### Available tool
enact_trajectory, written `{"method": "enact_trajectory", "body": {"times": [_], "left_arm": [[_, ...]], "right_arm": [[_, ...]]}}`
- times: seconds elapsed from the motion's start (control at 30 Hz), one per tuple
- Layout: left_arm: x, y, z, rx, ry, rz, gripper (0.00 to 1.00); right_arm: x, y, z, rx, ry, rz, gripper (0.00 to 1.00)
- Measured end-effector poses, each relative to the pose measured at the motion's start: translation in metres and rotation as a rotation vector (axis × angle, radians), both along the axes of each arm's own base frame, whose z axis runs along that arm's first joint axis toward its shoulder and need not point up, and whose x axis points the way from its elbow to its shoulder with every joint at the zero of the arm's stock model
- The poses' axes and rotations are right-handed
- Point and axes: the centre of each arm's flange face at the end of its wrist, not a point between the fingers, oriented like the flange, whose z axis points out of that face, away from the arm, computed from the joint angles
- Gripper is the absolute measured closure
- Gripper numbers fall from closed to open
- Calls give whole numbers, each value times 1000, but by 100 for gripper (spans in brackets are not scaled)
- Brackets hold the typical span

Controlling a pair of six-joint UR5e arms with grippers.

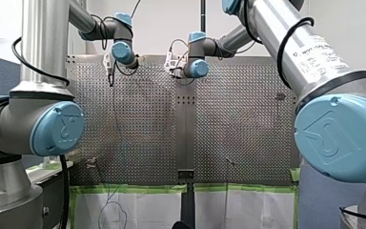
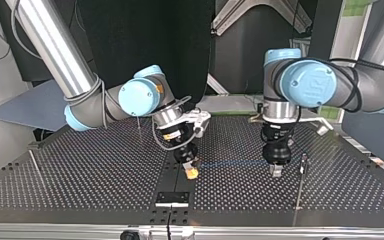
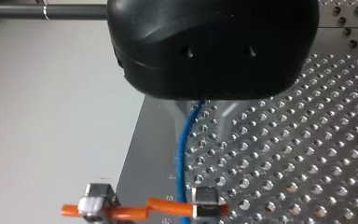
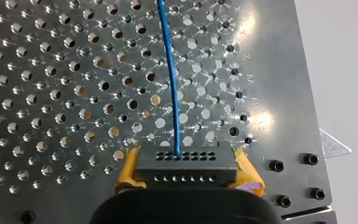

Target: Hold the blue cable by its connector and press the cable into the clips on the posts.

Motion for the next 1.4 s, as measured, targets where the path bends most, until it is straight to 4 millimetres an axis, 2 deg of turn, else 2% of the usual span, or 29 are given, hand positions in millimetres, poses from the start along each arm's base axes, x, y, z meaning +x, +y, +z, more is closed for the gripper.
{"method": "enact_trajectory", "body": {"times": [0.43, 0.7, 0.93, 1.13, 1.4], "left_arm": [[-7, -1, -3, 47, 33, 61, 100], [-7, -11, -10, 52, 46, 36, 100], [-4, -28, -37, 64, 97, 10, 100], [-6, -39, -71, 74, 143, 0, 100], [-15, -48, -107, 75, 162, -12, 100]], "right_arm": [[1, 1, 0, 1, 2, 2, 100], [1, 4, -8, 15, 16, 4, 100], [-4, 10, -34, 52, 50, -8, 100], [-12, 12, -57, 73, 91, -50, 100], [-25, 16, -89, 83, 172, -110, 100]]}}
